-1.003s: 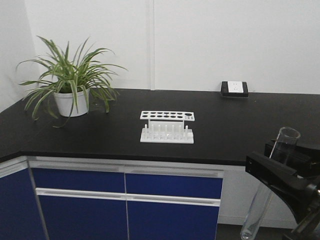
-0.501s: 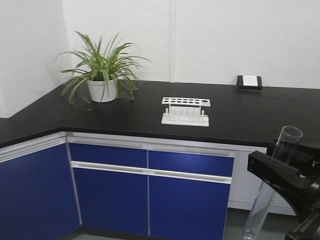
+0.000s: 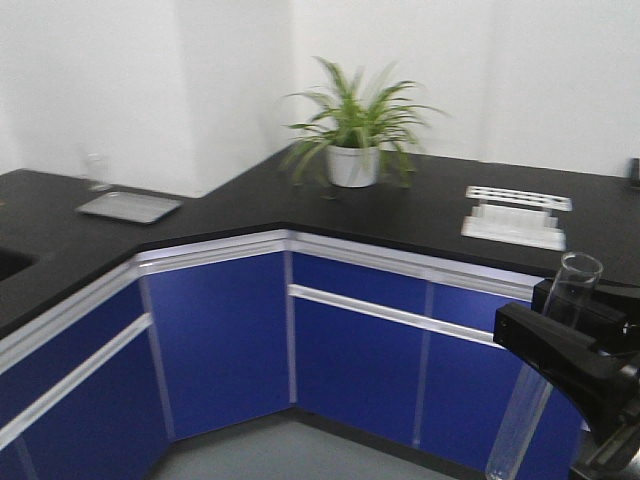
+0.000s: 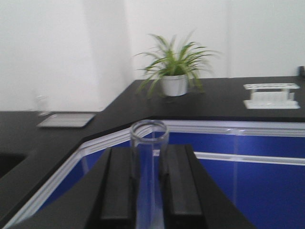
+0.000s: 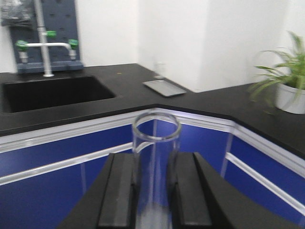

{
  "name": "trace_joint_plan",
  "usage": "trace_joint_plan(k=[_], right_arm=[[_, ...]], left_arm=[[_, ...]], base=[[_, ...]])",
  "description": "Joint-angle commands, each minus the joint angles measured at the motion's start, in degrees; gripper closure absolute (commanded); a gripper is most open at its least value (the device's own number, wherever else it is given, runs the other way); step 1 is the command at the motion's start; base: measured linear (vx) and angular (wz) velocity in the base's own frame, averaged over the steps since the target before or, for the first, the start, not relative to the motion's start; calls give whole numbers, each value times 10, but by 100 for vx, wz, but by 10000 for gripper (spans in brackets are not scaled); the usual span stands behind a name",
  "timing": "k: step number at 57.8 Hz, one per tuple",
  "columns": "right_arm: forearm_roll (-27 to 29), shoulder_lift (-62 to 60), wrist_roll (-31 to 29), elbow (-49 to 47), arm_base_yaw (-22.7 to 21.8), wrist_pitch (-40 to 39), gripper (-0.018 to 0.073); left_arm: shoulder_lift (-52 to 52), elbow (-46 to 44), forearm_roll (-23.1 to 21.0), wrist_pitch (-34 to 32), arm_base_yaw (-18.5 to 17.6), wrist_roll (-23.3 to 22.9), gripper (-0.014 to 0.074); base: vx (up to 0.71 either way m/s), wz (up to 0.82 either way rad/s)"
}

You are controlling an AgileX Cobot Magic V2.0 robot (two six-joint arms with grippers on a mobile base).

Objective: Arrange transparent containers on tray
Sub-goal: 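Drive the base up to the yellow tray beside the sink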

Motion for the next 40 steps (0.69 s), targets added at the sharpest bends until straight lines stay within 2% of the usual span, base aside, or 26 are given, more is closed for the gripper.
trace_joint_plan(k=[1, 40], right_arm=[[-7, -3, -6, -17, -1, -49, 446], [-7, -3, -6, -17, -1, -49, 446]], left_arm=[[1, -17, -3, -41, -3, -1, 451], [1, -17, -3, -41, -3, -1, 451]], base=[[-16, 68], [-10, 66]])
